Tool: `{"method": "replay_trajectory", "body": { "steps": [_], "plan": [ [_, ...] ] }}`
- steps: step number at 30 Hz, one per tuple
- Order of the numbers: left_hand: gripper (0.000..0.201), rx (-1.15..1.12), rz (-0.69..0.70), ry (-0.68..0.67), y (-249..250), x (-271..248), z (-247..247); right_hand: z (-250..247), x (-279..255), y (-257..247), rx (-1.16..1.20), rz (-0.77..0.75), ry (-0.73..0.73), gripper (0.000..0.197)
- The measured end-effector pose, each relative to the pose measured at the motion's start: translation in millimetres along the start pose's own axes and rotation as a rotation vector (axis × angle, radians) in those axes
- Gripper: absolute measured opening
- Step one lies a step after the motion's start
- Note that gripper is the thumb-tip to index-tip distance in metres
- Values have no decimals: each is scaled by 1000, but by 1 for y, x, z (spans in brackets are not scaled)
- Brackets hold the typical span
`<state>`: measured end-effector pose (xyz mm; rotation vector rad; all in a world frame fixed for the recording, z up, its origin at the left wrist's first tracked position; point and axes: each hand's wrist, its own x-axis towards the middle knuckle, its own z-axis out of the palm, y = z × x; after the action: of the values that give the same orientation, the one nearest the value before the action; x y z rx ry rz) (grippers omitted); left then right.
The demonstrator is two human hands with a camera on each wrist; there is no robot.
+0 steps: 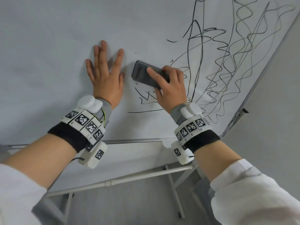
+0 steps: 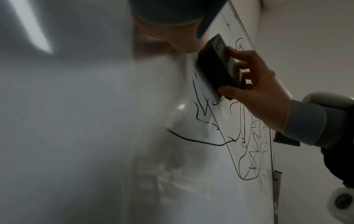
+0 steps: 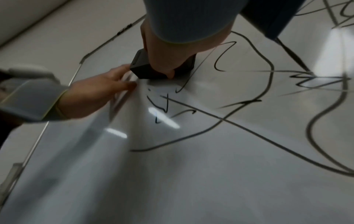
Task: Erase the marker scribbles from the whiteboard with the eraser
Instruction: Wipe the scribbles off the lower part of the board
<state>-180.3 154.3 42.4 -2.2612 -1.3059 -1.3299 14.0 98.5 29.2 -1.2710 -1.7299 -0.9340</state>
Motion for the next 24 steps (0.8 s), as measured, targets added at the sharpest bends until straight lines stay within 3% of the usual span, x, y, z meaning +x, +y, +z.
{"method": "replay_trajectory", "body": {
  "steps": [4,9,12,18,24],
  "plan": [
    [61,1,5,14,-3,-1,1,7,-5,-4,10,15,17,58],
    [65,-4,0,-6,-9,-7,3,21,-50,-13,33,-103,-107,63],
    [68,-5,-13,-26,-15,-15,7,20,-45,-12,36,-115,-128,65],
    [76,-8,-26,-33,-16,-24,7,10,-7,-8,7,-28,6,57],
    [80,-9,-25,-39,-17,-26,6,18,-38,-19,26,-50,-71,61]
  ]
}}
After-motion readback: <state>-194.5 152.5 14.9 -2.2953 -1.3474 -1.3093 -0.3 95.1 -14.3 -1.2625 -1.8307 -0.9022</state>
